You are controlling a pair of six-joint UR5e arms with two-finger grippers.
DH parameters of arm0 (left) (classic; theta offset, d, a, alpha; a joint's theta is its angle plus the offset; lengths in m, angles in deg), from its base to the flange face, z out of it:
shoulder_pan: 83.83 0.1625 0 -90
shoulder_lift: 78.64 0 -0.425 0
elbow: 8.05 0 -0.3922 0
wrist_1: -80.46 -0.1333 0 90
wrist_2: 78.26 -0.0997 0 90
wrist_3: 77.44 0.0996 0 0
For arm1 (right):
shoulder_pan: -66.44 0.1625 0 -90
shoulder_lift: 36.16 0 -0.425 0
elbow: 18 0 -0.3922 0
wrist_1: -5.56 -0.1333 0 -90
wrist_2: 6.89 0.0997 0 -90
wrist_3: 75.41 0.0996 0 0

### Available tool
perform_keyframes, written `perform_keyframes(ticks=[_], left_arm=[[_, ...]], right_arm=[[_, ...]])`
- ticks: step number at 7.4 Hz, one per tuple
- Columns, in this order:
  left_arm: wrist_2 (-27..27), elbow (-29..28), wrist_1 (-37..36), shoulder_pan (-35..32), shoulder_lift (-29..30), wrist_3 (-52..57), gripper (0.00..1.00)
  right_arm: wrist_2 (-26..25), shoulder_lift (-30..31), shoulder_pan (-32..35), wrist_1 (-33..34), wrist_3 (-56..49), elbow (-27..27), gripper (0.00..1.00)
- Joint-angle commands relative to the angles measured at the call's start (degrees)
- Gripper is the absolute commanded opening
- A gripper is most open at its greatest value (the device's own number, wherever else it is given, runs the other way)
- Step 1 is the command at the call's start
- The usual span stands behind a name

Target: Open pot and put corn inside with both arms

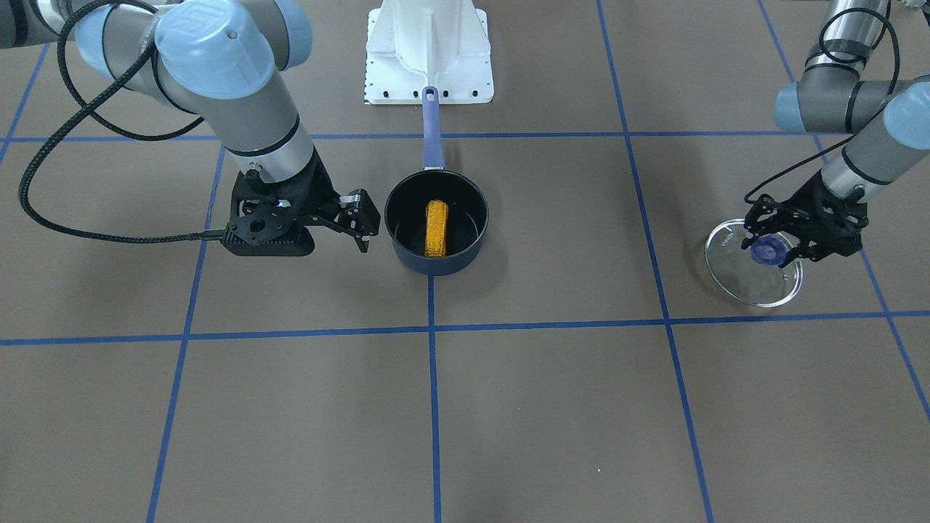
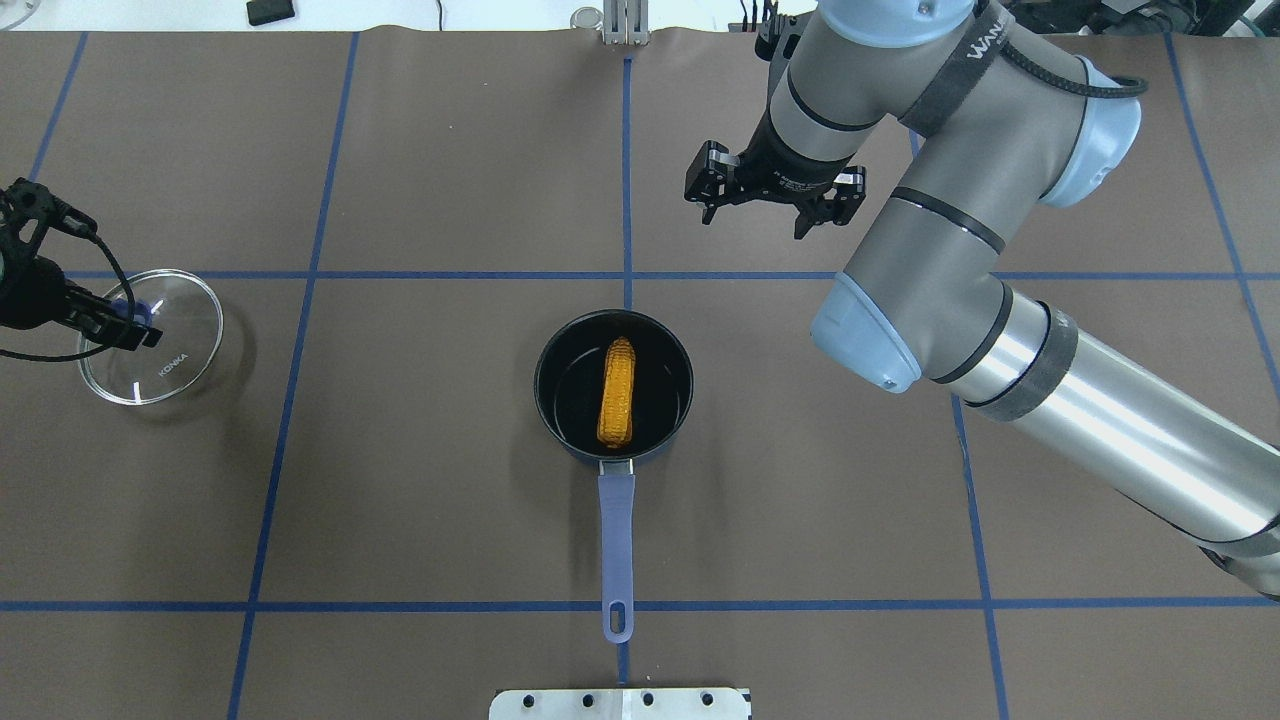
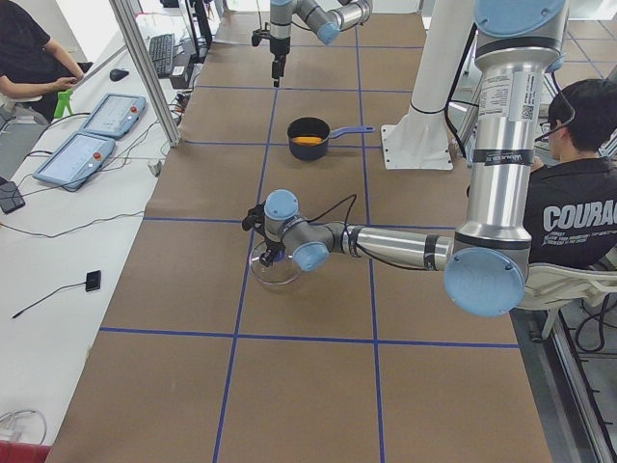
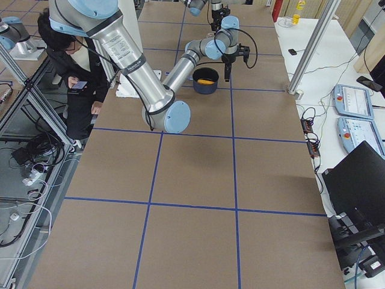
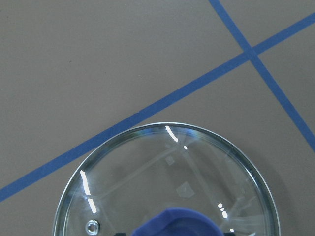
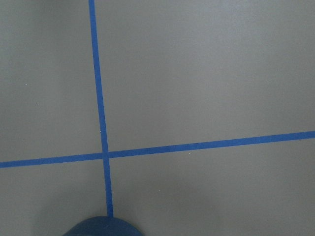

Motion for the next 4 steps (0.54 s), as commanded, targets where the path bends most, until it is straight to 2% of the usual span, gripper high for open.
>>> perform_keyframes(ticks=[1, 4], left_arm=[[-0.1, -0.4, 0.0, 0.3, 0.1, 0.1, 0.68], [-0.4, -0.4, -0.3, 0.5, 0.1, 0.1, 0.68]], right_arm=[[0.0, 0.5, 0.1, 0.0, -0.3, 0.0, 1.00], [0.0, 0.6, 0.1, -0.1, -0.3, 0.0, 1.00]])
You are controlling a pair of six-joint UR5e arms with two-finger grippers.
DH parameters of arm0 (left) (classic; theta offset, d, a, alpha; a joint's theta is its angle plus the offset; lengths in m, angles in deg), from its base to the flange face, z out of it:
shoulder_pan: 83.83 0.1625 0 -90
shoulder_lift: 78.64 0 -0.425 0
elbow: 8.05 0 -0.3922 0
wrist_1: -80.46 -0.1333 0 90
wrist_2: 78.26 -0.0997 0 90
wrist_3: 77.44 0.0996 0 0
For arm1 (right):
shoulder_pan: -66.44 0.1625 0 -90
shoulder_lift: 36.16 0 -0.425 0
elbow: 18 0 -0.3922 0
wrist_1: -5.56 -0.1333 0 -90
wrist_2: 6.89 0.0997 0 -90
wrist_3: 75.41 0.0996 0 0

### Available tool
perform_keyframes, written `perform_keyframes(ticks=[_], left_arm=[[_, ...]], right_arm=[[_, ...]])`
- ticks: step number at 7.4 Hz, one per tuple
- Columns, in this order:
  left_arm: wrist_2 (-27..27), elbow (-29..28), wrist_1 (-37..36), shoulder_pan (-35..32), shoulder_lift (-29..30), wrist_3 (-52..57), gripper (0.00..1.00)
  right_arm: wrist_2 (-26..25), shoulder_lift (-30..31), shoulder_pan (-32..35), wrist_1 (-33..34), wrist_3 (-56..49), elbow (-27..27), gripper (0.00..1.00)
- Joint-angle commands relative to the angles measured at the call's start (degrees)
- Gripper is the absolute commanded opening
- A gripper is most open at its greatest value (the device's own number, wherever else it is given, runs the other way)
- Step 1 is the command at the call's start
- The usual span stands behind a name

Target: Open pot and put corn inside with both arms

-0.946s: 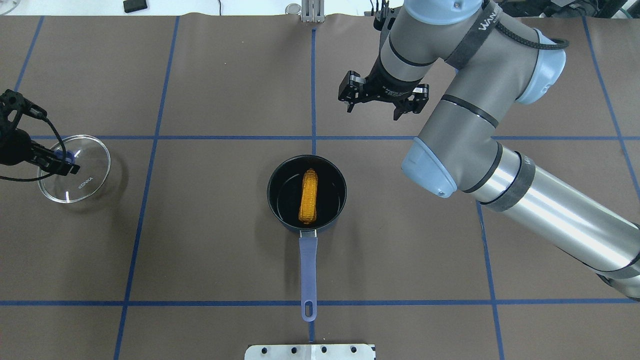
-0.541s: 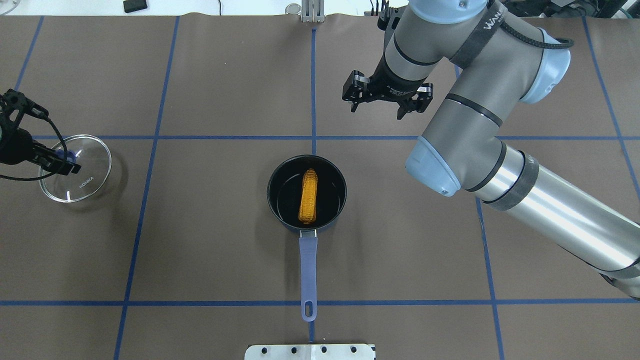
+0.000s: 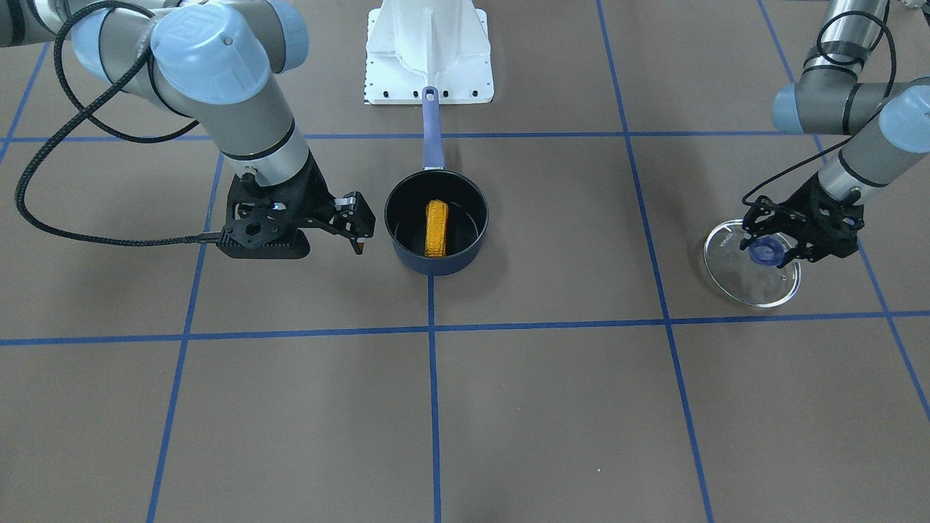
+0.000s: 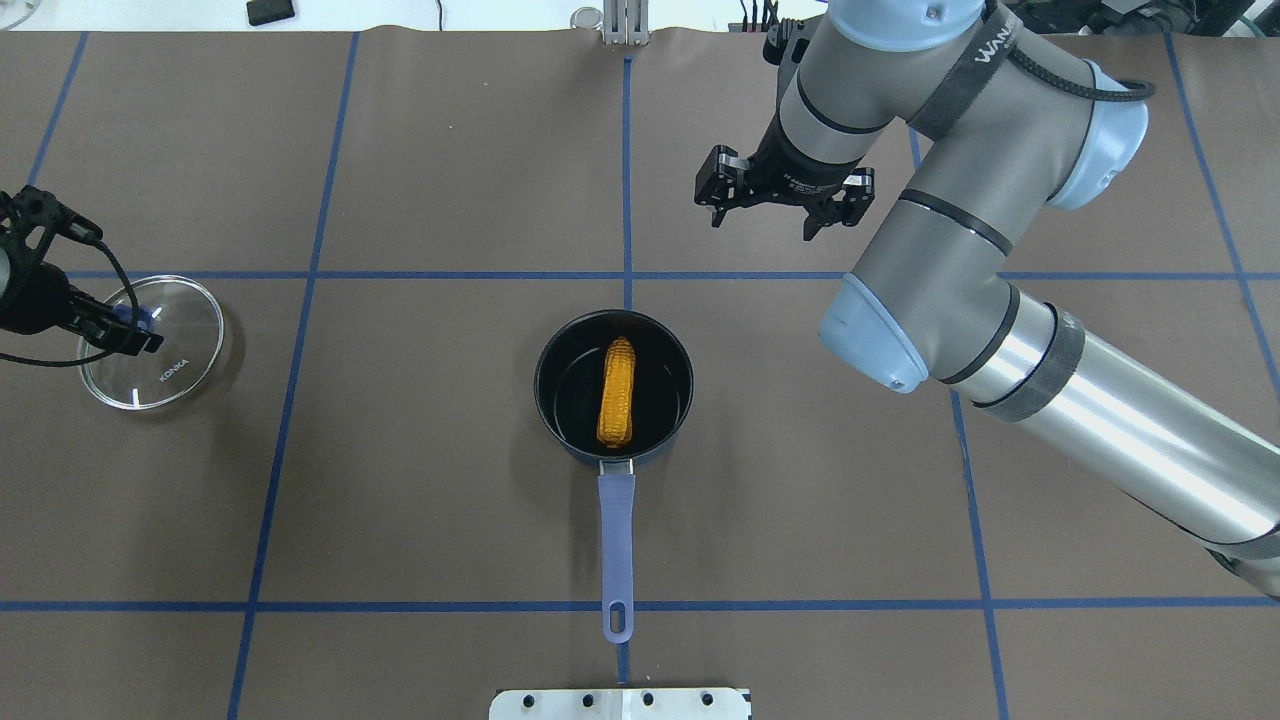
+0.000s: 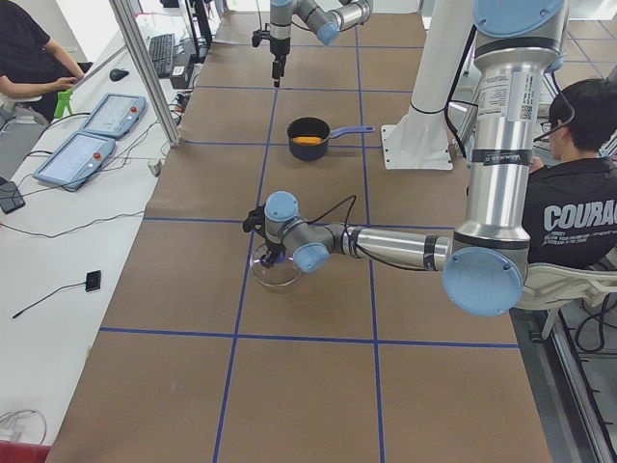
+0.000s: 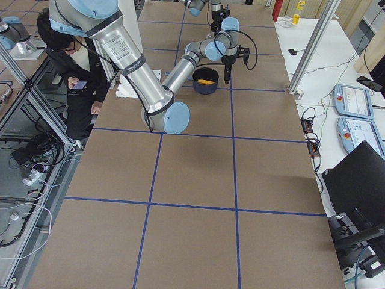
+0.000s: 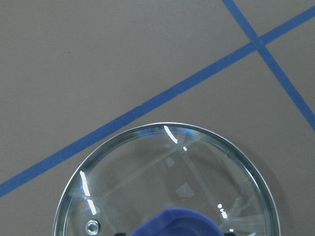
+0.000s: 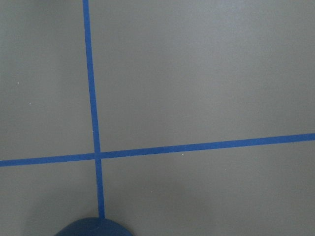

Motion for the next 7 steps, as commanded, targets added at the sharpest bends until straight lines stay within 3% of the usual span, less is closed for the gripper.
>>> perform_keyframes(ticks=[1, 7], left_arm=[[-0.2, -0.1, -0.1, 0.4, 0.0, 0.0, 0.68], [-0.2, -0.2, -0.1, 0.7, 0.0, 0.0, 0.75]], right_arm=[[0.0, 0.0, 0.0, -0.1, 0.0, 0.0, 1.00], [-0.2, 0.5, 0.0, -0.1, 0.0, -0.1, 1.00]])
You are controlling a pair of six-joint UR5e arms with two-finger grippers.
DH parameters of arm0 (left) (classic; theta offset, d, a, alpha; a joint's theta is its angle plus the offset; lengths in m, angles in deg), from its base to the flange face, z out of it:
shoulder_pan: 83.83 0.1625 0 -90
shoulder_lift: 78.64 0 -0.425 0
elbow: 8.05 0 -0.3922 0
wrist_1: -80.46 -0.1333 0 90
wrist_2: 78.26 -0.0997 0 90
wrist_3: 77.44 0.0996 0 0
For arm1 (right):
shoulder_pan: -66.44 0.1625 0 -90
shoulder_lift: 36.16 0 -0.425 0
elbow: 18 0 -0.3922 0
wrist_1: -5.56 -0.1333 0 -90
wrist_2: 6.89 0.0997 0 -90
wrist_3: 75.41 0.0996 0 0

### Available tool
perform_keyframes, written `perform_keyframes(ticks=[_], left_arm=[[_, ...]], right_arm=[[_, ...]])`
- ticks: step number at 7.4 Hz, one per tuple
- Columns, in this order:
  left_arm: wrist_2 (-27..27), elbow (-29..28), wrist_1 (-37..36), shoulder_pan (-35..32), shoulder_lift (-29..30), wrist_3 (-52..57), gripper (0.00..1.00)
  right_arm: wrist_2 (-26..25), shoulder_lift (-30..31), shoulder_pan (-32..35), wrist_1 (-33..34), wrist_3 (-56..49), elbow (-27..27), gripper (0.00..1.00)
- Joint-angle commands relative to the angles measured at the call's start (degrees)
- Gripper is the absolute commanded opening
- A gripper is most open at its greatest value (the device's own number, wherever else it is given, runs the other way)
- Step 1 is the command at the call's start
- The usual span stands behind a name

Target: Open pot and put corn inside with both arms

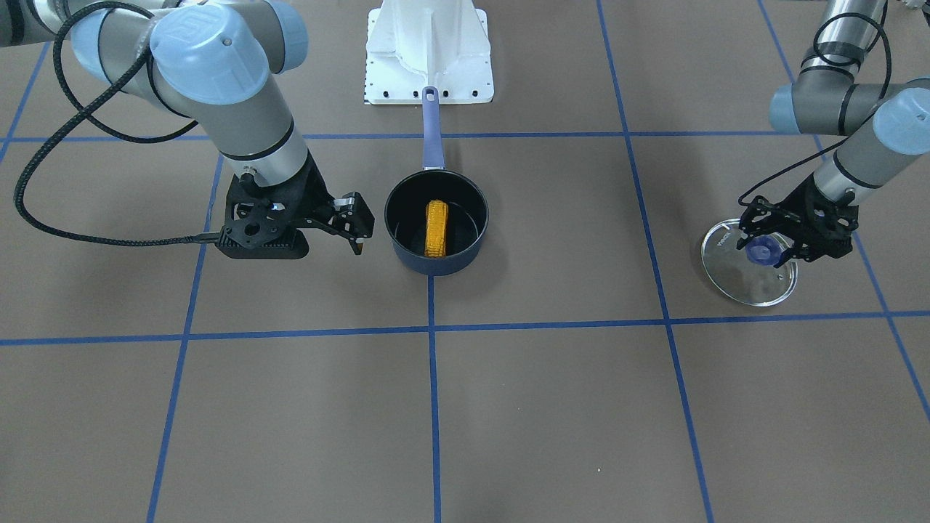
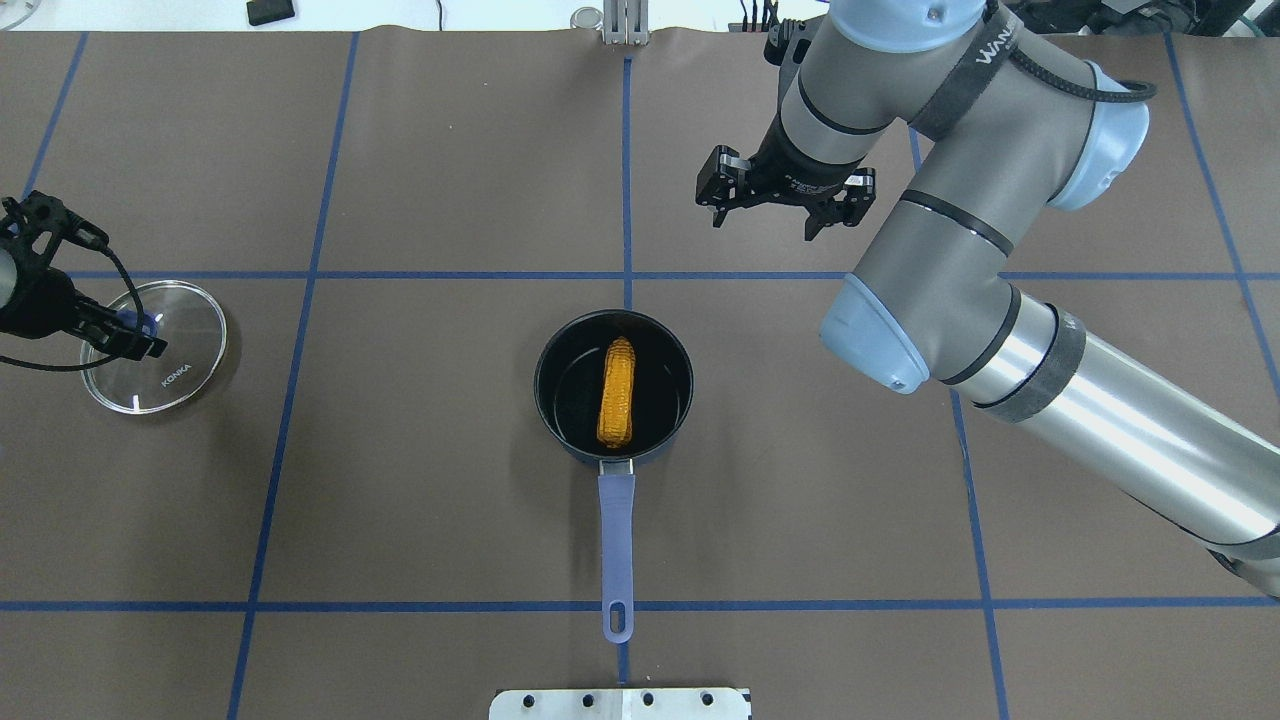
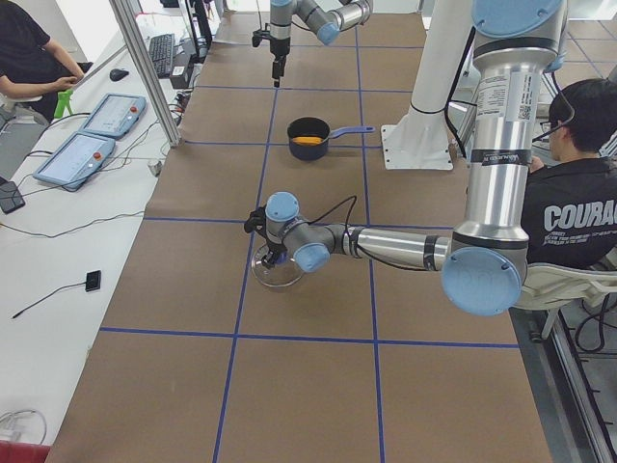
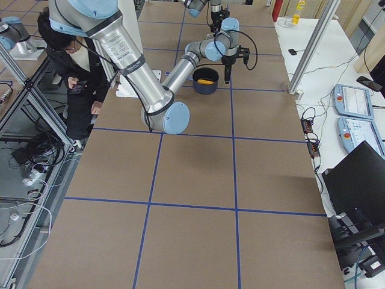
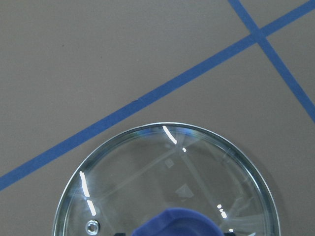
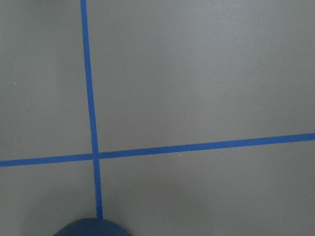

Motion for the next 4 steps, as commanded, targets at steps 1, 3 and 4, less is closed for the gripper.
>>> perform_keyframes(ticks=[1, 3, 4], left_arm=[[0.0, 0.0, 0.0, 0.0, 0.0, 0.0, 0.78], [0.1, 0.1, 0.1, -0.1, 0.9, -0.1, 0.95], [0.9, 0.8, -0.2, -0.1, 1.4, -0.1, 0.96]], right_arm=[[0.0, 0.3, 0.0, 0.0, -0.1, 0.0, 1.00], [0.2, 0.3, 1.0, 0.0, -0.4, 0.0, 1.00], [0.7, 1.0, 2.5, 0.0, -2.8, 0.0, 1.00]])
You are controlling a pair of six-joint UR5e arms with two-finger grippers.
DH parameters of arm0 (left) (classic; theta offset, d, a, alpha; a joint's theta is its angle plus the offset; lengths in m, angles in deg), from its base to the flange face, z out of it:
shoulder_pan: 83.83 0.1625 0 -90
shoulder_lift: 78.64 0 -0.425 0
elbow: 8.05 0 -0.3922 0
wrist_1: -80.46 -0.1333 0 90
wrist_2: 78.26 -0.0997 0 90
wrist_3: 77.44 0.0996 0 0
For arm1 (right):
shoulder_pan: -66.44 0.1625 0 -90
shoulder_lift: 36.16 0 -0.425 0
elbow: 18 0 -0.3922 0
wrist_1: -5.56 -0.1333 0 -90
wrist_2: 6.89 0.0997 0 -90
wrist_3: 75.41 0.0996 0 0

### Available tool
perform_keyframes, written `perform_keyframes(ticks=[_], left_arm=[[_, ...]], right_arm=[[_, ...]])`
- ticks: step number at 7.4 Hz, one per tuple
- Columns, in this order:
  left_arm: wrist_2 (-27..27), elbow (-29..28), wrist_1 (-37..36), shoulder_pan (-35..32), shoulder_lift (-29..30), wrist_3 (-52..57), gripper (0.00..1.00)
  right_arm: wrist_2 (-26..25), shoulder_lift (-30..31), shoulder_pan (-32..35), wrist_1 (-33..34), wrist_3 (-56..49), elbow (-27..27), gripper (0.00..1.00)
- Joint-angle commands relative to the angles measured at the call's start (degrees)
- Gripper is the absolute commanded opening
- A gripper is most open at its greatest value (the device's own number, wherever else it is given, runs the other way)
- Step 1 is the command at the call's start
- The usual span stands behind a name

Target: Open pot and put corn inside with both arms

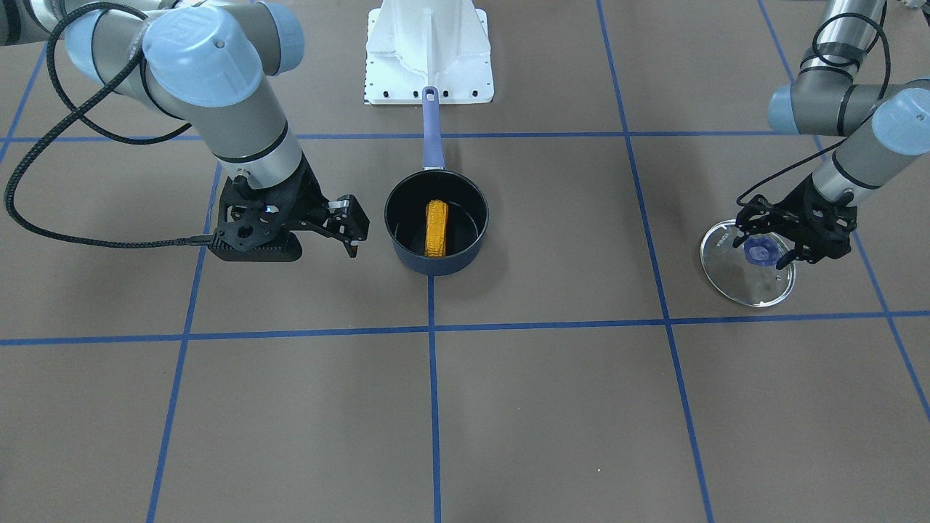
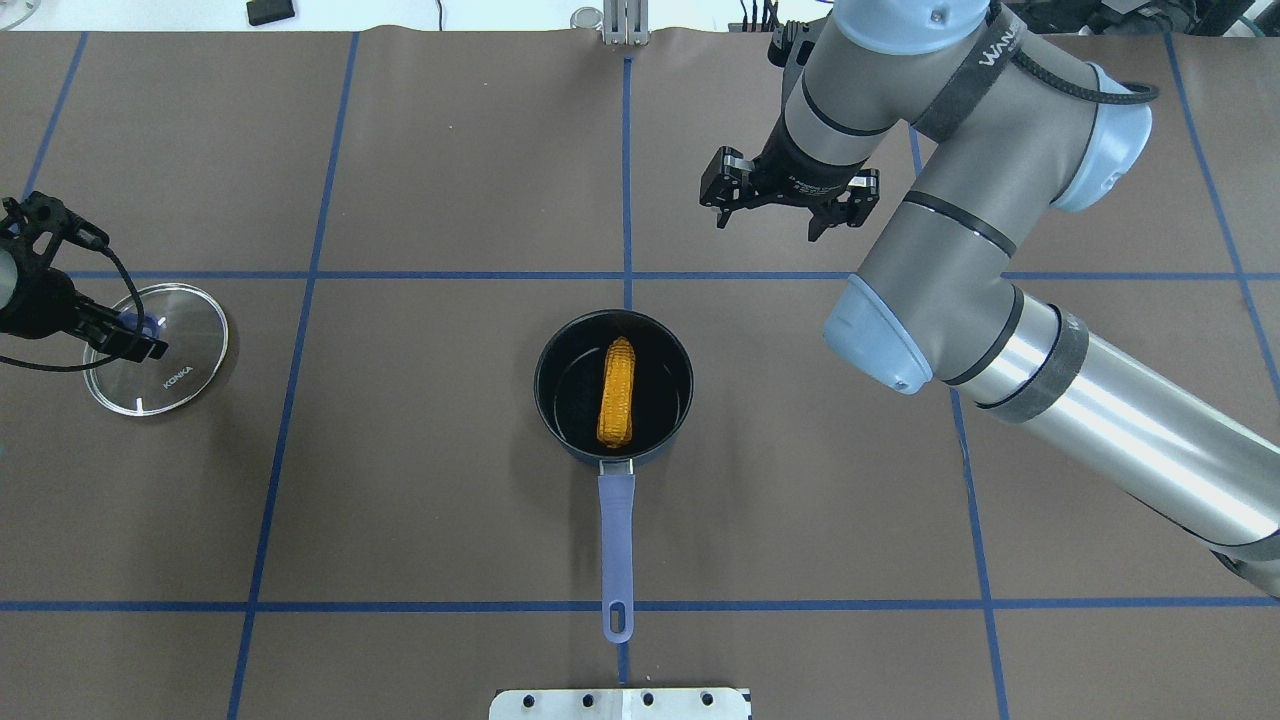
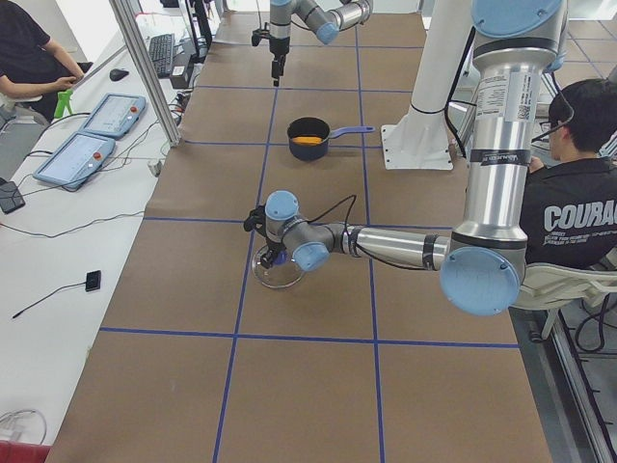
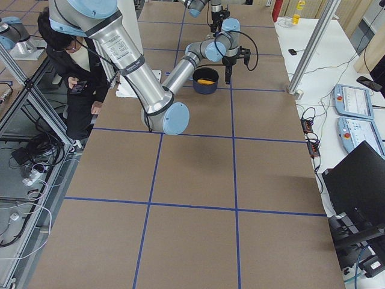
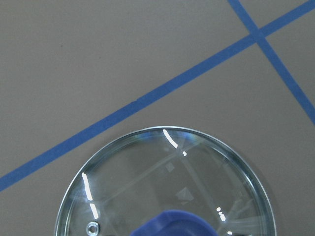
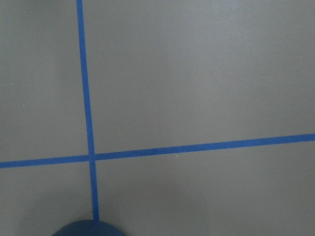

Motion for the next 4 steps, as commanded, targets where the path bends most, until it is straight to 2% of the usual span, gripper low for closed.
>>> perform_keyframes(ticks=[1, 3, 4], left_arm=[[3.1, 0.2, -0.6, -0.6, 1.6, 0.0, 0.96], [8.4, 0.1, -2.3, -6.1, 1.9, 1.5, 0.97], [11.0, 0.1, -7.0, -9.9, 2.7, 8.0, 0.97]], right_arm=[[2.2, 2.5, 3.6, -0.2, -6.3, 0.0, 1.00], [7.4, 8.0, 11.3, -0.3, -18.2, 0.0, 1.00], [8.7, 11.0, 14.8, -0.4, -24.4, 0.0, 1.00]])
